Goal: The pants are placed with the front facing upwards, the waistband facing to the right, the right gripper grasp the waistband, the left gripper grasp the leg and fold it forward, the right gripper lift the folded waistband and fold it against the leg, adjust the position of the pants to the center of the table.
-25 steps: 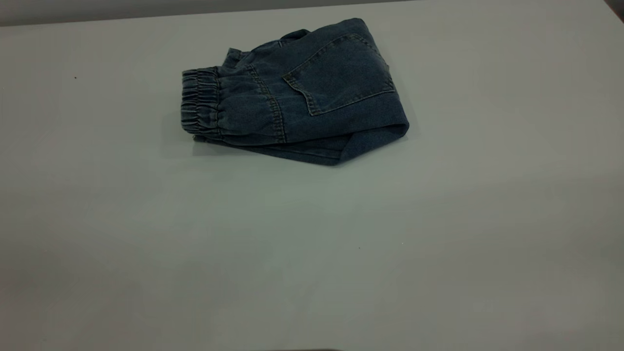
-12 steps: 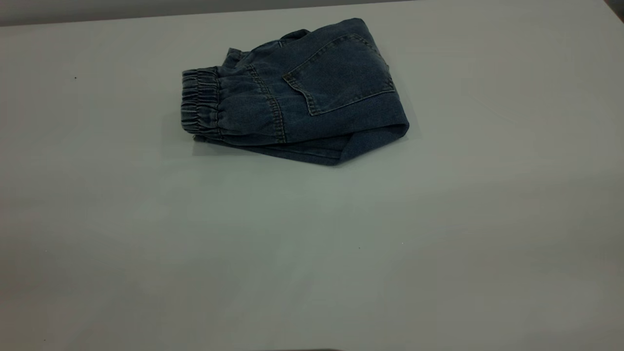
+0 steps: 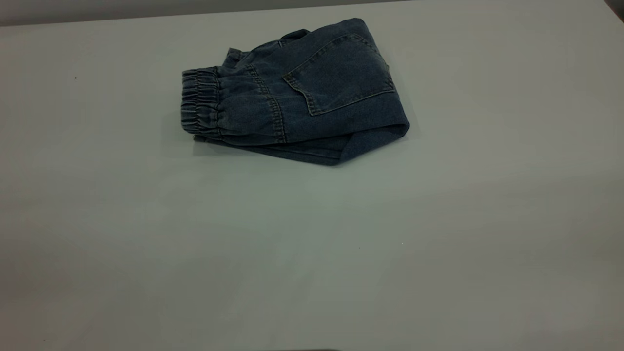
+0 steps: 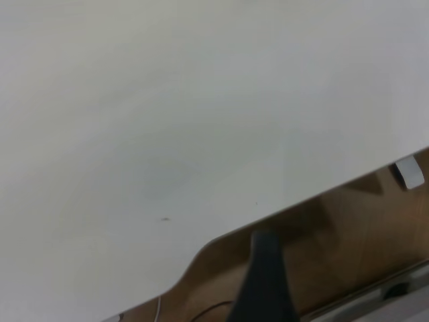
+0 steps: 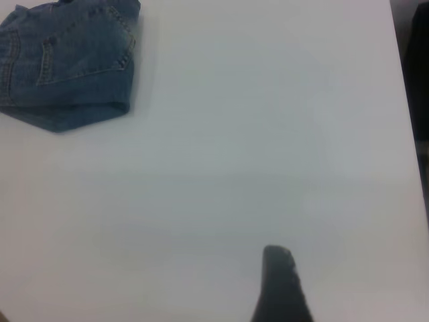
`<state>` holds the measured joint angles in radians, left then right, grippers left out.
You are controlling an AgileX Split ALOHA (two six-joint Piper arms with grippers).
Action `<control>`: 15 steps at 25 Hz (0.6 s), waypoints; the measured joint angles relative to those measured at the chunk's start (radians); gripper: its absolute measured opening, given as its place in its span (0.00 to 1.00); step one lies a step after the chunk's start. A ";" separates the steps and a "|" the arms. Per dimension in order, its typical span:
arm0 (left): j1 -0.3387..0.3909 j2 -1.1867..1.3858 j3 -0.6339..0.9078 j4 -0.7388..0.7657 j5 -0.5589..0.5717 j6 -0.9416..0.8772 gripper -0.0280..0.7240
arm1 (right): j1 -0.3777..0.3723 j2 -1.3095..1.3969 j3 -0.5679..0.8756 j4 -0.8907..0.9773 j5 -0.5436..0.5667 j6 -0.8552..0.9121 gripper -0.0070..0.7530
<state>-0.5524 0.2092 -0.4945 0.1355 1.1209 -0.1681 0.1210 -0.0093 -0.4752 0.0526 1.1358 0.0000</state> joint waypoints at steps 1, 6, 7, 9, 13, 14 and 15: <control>0.018 -0.008 0.000 0.000 0.000 0.000 0.77 | 0.000 0.000 0.000 0.000 0.000 0.000 0.56; 0.225 -0.090 0.000 0.000 0.001 0.000 0.77 | -0.014 0.000 0.000 0.007 0.000 0.000 0.56; 0.280 -0.117 0.000 0.000 0.003 0.000 0.77 | -0.024 0.000 0.000 0.008 0.000 0.000 0.56; 0.353 -0.156 0.000 0.000 0.007 0.000 0.77 | -0.059 0.000 0.000 0.010 0.000 0.000 0.56; 0.454 -0.223 0.000 0.000 0.013 0.000 0.77 | -0.125 0.000 0.000 0.010 0.000 0.000 0.56; 0.479 -0.226 0.000 0.000 0.016 0.000 0.77 | -0.135 0.000 0.000 0.010 0.000 0.000 0.56; 0.496 -0.226 0.000 0.000 0.018 0.000 0.77 | -0.148 0.000 0.000 0.010 0.000 0.000 0.56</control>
<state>-0.0565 -0.0172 -0.4945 0.1355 1.1391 -0.1681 -0.0266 -0.0093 -0.4752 0.0630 1.1358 0.0000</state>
